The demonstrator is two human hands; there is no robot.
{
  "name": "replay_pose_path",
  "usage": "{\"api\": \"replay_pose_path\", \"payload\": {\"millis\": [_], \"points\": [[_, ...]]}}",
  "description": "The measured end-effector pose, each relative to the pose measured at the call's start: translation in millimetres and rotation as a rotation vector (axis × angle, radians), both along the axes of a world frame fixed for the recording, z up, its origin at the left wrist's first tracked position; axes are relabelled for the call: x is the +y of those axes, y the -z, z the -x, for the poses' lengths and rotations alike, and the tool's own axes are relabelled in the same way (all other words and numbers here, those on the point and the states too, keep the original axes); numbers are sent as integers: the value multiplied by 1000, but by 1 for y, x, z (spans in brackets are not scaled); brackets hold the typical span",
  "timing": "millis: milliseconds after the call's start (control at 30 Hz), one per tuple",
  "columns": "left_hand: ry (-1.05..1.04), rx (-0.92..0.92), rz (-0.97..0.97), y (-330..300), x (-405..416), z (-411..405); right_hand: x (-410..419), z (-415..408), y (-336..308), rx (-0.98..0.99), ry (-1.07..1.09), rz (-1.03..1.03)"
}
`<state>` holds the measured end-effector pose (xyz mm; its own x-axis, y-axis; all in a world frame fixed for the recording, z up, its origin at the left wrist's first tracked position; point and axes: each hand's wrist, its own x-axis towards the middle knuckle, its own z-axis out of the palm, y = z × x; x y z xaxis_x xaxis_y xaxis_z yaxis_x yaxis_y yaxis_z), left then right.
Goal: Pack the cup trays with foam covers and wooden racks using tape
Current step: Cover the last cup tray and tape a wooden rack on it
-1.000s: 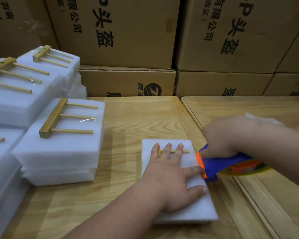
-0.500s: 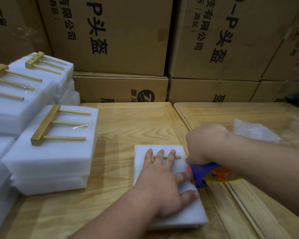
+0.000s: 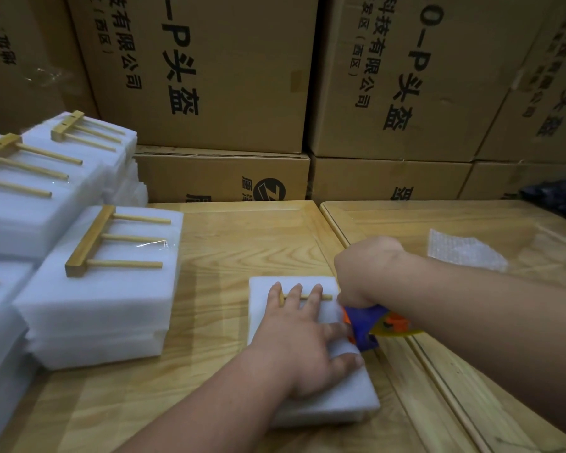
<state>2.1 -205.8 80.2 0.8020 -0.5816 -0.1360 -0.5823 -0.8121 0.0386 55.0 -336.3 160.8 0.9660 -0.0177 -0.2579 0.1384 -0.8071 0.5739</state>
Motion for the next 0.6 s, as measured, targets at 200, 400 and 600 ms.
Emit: {"api": "replay_pose_path", "payload": {"millis": [200, 400, 600], "points": [[8, -5, -11, 0, -1, 0, -3, 2, 7, -43, -20, -2], [1, -5, -22, 0, 1, 0, 1, 5, 22, -47, -95, 79], [2, 2, -11, 2, 2, -2, -26, -1, 13, -54, 39, -91]]}}
